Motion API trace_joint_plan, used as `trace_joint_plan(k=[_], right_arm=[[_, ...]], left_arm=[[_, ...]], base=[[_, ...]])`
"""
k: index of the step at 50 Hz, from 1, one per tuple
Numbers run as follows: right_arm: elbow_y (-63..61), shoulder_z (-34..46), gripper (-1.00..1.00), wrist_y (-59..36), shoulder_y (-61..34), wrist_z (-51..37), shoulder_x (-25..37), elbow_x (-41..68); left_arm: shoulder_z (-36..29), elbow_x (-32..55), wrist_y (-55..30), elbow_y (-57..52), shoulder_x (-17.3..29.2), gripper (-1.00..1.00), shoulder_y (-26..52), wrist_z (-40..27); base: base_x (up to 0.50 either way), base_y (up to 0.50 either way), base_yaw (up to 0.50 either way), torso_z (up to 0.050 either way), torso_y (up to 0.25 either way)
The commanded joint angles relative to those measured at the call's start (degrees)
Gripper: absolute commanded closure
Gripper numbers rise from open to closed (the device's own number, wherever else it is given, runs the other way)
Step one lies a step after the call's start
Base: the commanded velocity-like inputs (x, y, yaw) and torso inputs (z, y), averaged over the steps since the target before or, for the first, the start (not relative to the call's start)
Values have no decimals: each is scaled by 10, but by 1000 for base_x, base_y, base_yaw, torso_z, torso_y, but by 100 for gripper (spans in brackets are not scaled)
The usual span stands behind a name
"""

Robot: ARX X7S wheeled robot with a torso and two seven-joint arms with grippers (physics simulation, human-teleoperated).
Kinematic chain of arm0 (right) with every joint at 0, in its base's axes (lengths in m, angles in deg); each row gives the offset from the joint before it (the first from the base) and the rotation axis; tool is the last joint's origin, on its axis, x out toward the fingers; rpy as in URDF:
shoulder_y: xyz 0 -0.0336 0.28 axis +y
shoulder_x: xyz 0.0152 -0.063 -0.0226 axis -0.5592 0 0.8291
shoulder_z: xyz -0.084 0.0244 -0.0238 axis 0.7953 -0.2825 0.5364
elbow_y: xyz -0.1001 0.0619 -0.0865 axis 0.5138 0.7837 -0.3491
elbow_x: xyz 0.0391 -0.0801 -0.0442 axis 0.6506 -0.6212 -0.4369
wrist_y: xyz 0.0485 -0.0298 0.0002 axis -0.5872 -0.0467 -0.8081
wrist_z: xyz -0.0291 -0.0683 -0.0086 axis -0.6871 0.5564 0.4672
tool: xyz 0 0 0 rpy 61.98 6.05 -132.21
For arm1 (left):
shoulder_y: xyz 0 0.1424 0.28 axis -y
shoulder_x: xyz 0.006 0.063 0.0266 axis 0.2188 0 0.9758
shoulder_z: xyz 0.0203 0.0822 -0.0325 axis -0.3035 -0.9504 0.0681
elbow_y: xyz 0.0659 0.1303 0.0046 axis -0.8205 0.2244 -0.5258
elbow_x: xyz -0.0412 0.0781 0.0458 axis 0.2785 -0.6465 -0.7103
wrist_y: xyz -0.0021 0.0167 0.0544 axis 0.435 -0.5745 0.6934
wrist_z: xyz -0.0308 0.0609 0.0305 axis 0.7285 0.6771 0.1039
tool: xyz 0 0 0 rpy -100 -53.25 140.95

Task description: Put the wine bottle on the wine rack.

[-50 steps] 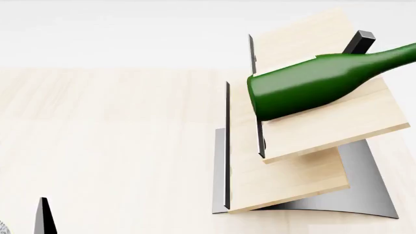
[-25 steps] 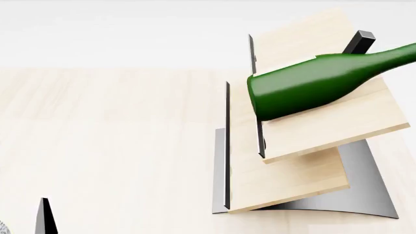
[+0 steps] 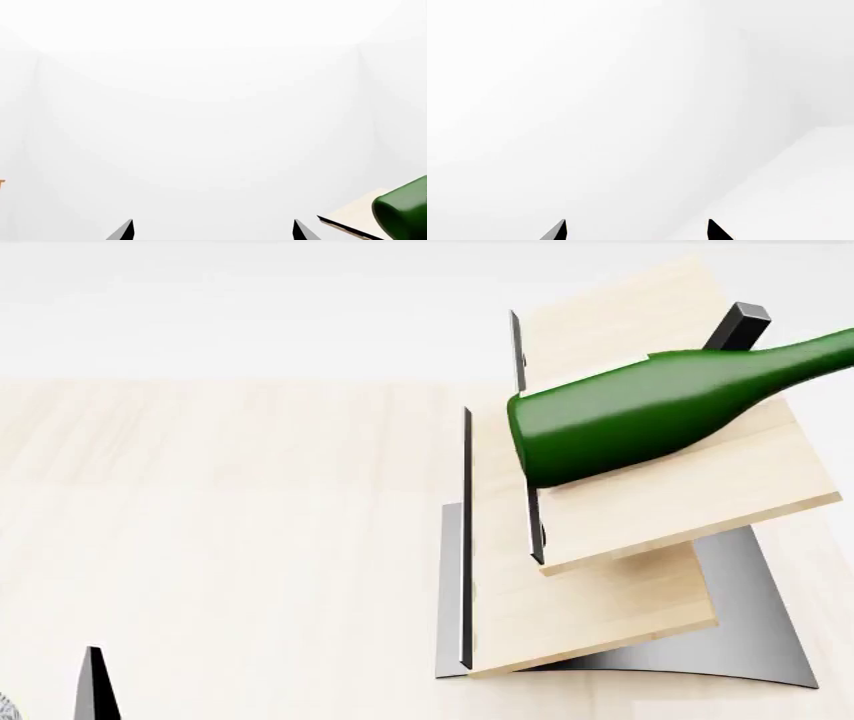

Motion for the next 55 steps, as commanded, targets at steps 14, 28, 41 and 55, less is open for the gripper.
trace_joint_plan(k=[14,28,41,55], right_arm=[[-198,-12,-100,201,177,-219,13,-448],[-283,-140,-100,305,358,-336,97,-555],[-413,-551,-100,249,627,-235,-26,-519],[-494,-768,-100,219,717,-150,-141,-443]], left_arm=[[-2,-4,-4,-8,3,-100,-2,-3],[-5,-7,-3,-9,4,-100,-2,-4],[-5,-7,-3,-12,5,-100,-2,-6],[-8,-10,-5,-13,6,-100,-2,-7]], base=[[0,0,0,0,0],[0,0,0,0,0],[0,0,0,0,0],[0,0,0,0,0]])
